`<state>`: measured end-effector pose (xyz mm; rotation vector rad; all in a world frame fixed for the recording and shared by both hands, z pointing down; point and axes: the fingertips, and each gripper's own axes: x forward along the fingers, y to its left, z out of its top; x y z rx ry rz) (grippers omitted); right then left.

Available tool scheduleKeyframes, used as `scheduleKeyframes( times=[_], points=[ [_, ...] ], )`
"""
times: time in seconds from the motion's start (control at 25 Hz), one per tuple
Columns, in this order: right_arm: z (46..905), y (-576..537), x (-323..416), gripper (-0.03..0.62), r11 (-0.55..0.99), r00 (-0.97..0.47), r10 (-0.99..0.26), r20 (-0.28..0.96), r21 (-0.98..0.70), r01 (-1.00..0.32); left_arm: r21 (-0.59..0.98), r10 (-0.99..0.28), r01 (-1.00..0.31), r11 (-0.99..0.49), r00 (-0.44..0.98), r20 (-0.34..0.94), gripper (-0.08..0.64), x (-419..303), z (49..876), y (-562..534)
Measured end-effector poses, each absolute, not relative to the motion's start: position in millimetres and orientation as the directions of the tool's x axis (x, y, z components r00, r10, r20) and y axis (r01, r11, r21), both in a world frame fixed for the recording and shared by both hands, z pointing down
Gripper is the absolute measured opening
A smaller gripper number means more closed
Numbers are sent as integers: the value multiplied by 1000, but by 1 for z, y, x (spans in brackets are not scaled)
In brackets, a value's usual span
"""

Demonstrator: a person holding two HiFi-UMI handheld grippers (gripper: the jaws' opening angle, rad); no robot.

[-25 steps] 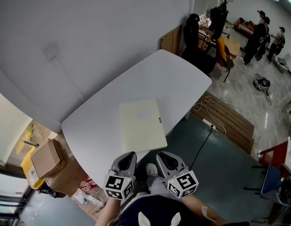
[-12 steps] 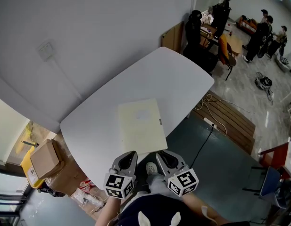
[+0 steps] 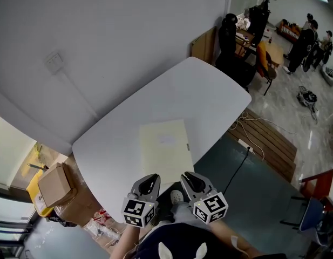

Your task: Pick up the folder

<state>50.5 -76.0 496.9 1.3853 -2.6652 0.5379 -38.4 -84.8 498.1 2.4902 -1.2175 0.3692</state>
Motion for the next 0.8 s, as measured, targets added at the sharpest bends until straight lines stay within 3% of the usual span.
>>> scheduleKeyframes(
  times=[0.48, 0.8],
  points=[
    [503, -110, 45, 32, 540, -598, -760, 255, -265, -799, 186, -721, -817, -546, 571, 393, 8, -47, 505, -116],
    [514, -126, 41, 94, 548, -609, -737, 292, -270, -792, 203, -713, -826, -527, 559, 423, 42, -52, 517, -129]
  ],
)
